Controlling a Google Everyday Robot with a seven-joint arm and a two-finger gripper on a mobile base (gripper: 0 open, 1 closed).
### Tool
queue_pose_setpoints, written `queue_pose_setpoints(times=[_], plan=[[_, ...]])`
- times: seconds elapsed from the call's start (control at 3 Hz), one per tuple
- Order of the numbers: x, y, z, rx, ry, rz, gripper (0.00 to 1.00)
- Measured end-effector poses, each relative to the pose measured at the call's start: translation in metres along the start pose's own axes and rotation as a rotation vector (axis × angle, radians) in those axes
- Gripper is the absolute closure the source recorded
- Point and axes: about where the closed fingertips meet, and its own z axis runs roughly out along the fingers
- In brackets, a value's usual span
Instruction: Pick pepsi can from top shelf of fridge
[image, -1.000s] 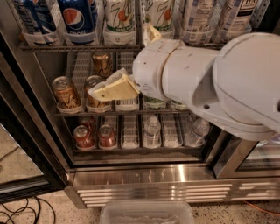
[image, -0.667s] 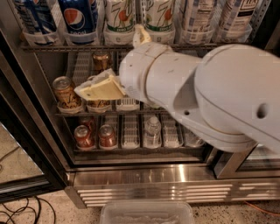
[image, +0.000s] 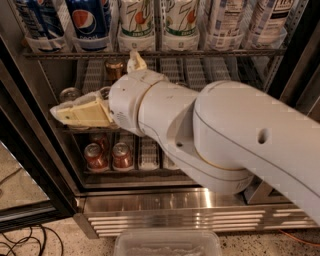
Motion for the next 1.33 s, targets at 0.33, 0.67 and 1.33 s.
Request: queue_pose_setpoints(times=[0.33, 0.67, 1.33], plan=[[0.003, 0.019, 0.005, -0.003, -0.013, 0.049, 0.00], [-0.003, 0.011, 0.006, 0.055, -0.043, 0.029, 0.00], [-0.036, 0.013, 0.028, 0.139, -0.131, -0.146, 0.00]])
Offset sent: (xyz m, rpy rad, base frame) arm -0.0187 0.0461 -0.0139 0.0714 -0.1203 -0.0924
